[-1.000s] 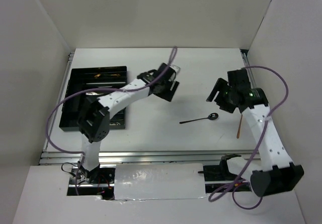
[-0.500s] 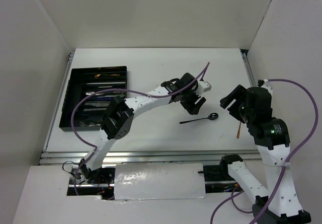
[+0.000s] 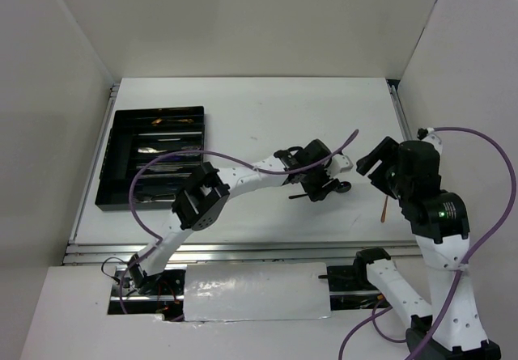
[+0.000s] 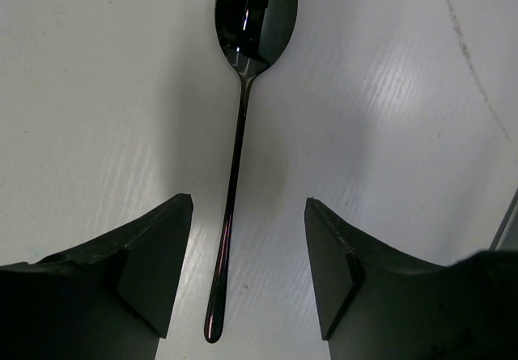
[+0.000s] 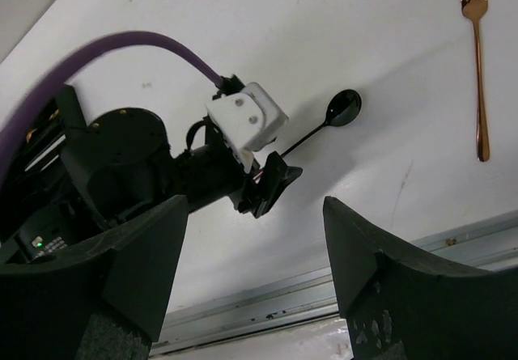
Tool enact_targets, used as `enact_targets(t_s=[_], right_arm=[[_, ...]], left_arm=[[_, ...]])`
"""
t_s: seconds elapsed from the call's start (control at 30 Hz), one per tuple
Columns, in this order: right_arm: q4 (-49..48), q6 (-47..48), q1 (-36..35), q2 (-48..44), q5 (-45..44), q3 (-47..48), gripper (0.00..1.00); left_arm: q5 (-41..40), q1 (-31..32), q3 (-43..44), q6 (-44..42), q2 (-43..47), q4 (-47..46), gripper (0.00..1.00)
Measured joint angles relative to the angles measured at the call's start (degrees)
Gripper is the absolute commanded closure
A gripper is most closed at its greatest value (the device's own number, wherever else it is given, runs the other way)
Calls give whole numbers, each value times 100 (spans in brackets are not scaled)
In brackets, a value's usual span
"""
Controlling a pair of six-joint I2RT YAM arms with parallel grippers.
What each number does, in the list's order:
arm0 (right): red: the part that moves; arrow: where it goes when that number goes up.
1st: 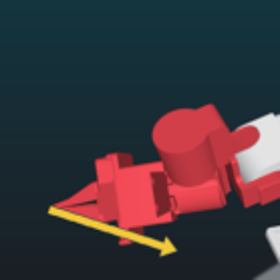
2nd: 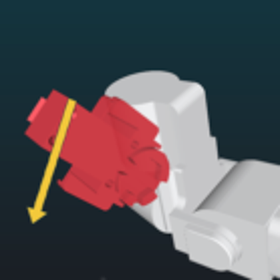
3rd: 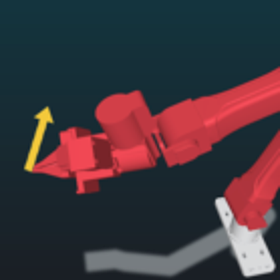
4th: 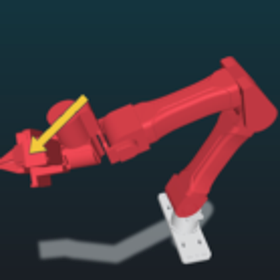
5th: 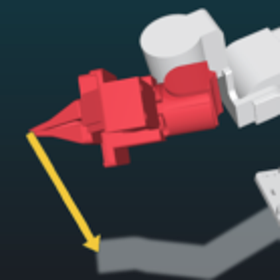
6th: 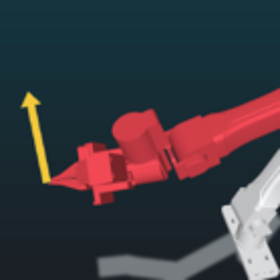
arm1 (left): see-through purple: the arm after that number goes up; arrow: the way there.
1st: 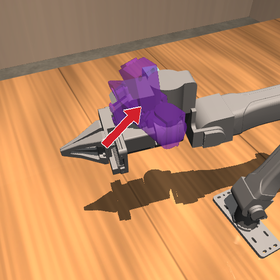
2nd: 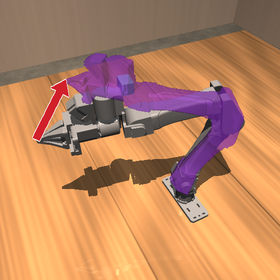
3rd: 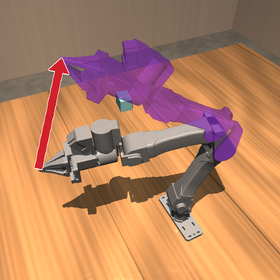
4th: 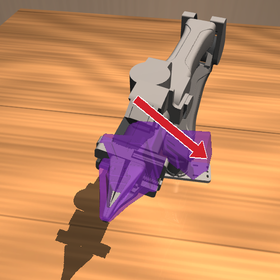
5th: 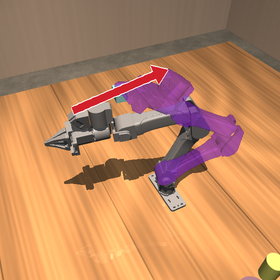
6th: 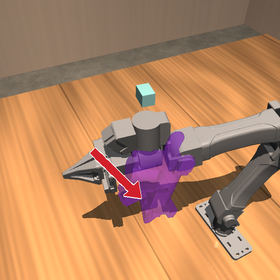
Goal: Sort the eating utensils into containers
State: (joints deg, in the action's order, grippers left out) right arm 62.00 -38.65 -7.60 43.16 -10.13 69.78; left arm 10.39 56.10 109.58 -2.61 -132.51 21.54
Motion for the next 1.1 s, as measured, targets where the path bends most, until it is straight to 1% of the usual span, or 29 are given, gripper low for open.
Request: enact_targets(t_s=[0.03, 0.07, 0.13, 0.33, 0.37, 0.4, 0.43, 0.47, 0.5, 0.53, 0.57, 0.7, 0.83, 0.9, 1.0, 1.1], right_arm=[[4, 17, 0, 4, -9, 42, 25], [4, 28, 0, 11, -24, 92, 25], [4, 63, 0, 13, -50, 181, 25], [17, 125, 0, -31, -129, 267, 25], [17, 127, 0, -42, -131, 267, 25], [17, 127, 2, -57, -129, 267, 25], [20, 127, 4, -70, -131, 267, 25], [20, 127, 4, -85, -131, 267, 25], [20, 127, 4, -103, -136, 267, 25], [22, 127, 4, -120, -151, 267, 25], [22, 127, 4, -149, -168, 267, 25], [20, 125, 4, -304, -262, 267, 26], [15, 136, 4, -341, -267, 267, 26], [0, 149, 4, -295, -249, 267, 26], [-59, 153, 4, -232, -238, 256, 26], [-146, 151, 4, -227, -192, 170, 26]], left_arm=[[-59, 22, -22, -15, -9, -44, 36], [-142, 46, -24, -20, -31, -74, 38], [-297, 70, -24, -42, -90, -146, 40], [-597, 74, 26, -63, -352, -321, 44], [-629, 79, 26, -61, -352, -326, 48], [-658, 85, 31, -55, -356, -332, 55], [-708, 90, 50, -39, -367, -334, 60], [-776, 98, 92, -44, -393, -332, 70], [-831, 111, 136, -37, -417, -326, 75], [-896, 131, 157, -39, -431, -330, 83], [-960, 149, 157, -42, -431, -319, 100], [-1298, 173, 177, -22, -431, -280, 100], [-1952, 140, 531, 48, -428, 382, 100], [-2184, 79, 575, 280, -310, 501, 100], [-2253, -197, 466, 732, 184, 728, 100], [-1956, -800, 466, 1274, 872, 890, 100]])
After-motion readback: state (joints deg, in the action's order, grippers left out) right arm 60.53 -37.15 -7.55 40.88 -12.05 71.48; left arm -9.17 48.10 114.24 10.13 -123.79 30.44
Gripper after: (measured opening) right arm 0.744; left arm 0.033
